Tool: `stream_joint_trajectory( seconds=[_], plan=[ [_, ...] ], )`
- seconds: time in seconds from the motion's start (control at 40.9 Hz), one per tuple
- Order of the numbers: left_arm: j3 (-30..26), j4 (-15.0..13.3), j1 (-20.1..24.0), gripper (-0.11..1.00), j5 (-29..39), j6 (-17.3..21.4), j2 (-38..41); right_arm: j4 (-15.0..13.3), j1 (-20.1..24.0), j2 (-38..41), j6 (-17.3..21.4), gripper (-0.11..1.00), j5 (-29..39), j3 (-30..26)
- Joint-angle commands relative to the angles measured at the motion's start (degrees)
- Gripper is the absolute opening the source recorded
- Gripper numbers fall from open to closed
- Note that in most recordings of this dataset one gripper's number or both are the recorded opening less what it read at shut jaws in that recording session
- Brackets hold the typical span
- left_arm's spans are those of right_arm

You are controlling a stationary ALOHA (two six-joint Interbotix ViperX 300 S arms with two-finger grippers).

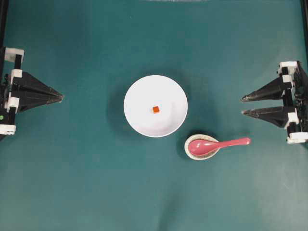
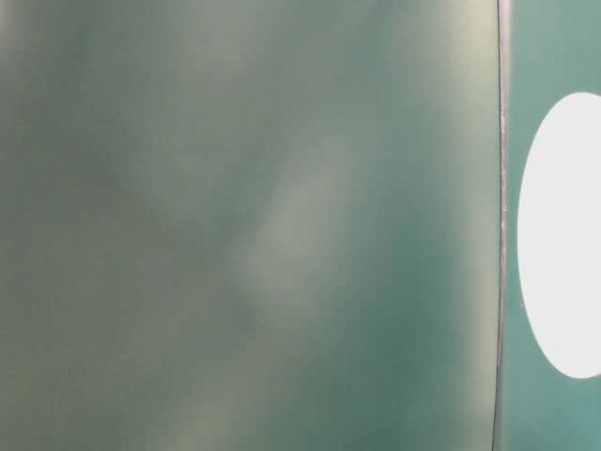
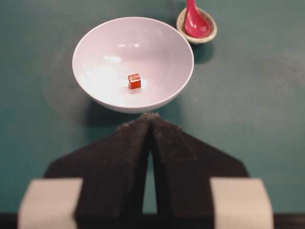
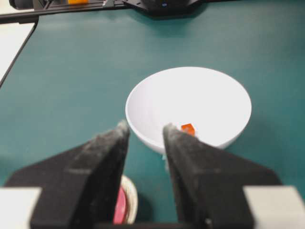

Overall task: Grip the spoon and scoop the red block from the bowl with right arm.
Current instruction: 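Move the right gripper toward the pink spoon handle in the spoon rest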

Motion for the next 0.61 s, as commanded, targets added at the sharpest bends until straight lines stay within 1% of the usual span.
stream_joint_trajectory(
  seconds=[0.0,0.245,0.367,0.416,0.588],
  plan=[
    [-1.6,0.2,-0.1,0.0,-0.1,0.0,0.4,1.4,0.7,1.1,0.2,0.43,-3.1,0.6],
    [-1.6,0.2,-0.1,0.0,1.5,0.1,0.4,4.7,2.2,3.6,0.2,0.43,-9.4,4.6],
    [-1.6,0.2,-0.1,0.0,1.9,0.1,0.4,6.1,3.9,5.1,0.2,0.43,-11.9,5.9],
    [-1.6,0.2,-0.1,0.0,2.2,0.1,0.4,6.7,4.7,5.8,0.2,0.43,-12.3,6.2],
    [-1.6,0.2,0.1,0.0,2.6,0.1,0.4,7.4,6.7,8.5,0.2,0.43,-12.7,6.3]
  ],
)
